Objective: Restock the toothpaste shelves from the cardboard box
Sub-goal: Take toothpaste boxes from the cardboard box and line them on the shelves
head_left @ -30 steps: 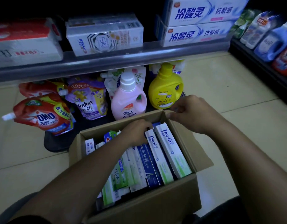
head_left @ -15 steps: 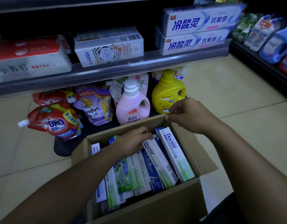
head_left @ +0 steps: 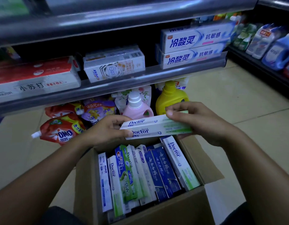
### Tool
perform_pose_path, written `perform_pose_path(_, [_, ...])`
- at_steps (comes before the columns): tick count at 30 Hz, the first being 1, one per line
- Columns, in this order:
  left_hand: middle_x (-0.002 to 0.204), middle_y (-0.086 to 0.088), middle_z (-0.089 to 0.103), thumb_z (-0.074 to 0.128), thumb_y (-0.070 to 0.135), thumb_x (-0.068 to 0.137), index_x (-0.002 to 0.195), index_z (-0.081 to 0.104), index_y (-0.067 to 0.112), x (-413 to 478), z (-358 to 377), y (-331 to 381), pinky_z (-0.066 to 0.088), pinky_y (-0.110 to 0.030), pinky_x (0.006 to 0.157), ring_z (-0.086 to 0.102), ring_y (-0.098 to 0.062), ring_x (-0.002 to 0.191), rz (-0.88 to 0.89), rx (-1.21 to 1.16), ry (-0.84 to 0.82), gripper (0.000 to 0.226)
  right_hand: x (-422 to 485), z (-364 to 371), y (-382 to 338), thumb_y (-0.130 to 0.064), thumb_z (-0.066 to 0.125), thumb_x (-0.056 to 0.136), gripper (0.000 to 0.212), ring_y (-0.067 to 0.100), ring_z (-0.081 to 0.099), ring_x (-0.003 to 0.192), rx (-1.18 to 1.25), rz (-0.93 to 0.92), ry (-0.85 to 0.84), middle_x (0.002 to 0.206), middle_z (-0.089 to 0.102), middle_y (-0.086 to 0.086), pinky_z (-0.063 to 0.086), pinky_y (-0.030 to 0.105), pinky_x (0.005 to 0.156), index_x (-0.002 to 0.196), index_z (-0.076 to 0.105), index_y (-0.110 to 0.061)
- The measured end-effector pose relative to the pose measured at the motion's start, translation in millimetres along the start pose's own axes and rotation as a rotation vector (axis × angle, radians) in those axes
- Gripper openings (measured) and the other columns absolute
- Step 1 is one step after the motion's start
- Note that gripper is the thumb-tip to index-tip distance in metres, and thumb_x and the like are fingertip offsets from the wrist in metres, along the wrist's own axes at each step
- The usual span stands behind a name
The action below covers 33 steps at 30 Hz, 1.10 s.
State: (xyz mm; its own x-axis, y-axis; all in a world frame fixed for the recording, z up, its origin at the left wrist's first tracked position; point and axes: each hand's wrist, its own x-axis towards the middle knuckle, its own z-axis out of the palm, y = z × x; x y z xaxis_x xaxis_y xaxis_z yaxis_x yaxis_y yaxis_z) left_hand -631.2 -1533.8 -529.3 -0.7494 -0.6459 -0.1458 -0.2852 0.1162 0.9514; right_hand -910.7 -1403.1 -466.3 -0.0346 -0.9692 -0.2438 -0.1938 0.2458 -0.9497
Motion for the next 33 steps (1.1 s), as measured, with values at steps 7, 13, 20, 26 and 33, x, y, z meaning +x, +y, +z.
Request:
perform_pose_path(7, [0.128,-0.007,0.071,0.083,0.008,0.079,0.138,0.059,0.019,30.0,26.2,-5.8,0.058,-0.041,0.090,0.070,-0.027,0.114,-0.147,-0.209,-0.035,0.065,-33.4,-18.3,-12.7,0.001,0.086,0.067,0.025,0.023,0.075,0.068,0.072,-0.152,0.312,0.080,0.077,0.013,0.059,0.034,0.060,0.089,0.073,0.001])
perform_pose_path(13, [0.124,0.017,0.060,0.079,0.001,0.077,0.148,0.043,0.020,84.7,89.1,-43.1,0.048,-0.006,0.083,0.057,-0.007,0.113,-0.067,0.530,-0.197,0.082,-58.8,-23.4,-18.8,-0.015,0.087,0.054,0.029,0.052,0.070,0.076,0.089,-0.118,0.577,0.074,0.074,0.021,0.055,0.071,0.070,0.078,0.073,-0.006])
perform_pose_path(20, [0.145,-0.003,0.057,0.075,-0.010,0.081,0.150,0.046,0.016,117.0,120.5,-81.9,0.052,-0.044,0.103,0.056,-0.020,0.130,-0.033,0.343,-0.184,0.080,-60.1,-24.2,-20.8,0.008,0.082,0.070,0.016,0.034,0.076,0.070,0.223,-0.076,0.542,0.073,0.076,0.017,0.064,0.039,0.064,0.077,0.070,0.000])
perform_pose_path(26, [0.125,0.006,0.065,0.090,0.012,0.072,0.128,0.060,0.025,111.6,113.4,-92.1,0.050,-0.021,0.091,0.061,-0.013,0.117,0.007,0.393,-0.178,0.065,-48.1,-24.0,-19.6,0.010,0.077,0.074,0.013,0.032,0.076,0.068,0.310,-0.050,0.517,0.078,0.076,0.020,0.059,0.025,0.057,0.082,0.071,0.003])
perform_pose_path(33, [0.104,0.013,0.069,0.097,0.022,0.061,0.107,0.057,0.033,79.6,86.9,-95.7,0.054,-0.023,0.076,0.066,-0.004,0.099,-0.053,0.278,-0.173,0.062,-21.8,-13.0,-22.3,0.011,0.077,0.074,0.011,0.027,0.076,0.063,0.304,-0.012,0.483,0.074,0.076,0.018,0.058,0.022,0.053,0.081,0.072,0.005])
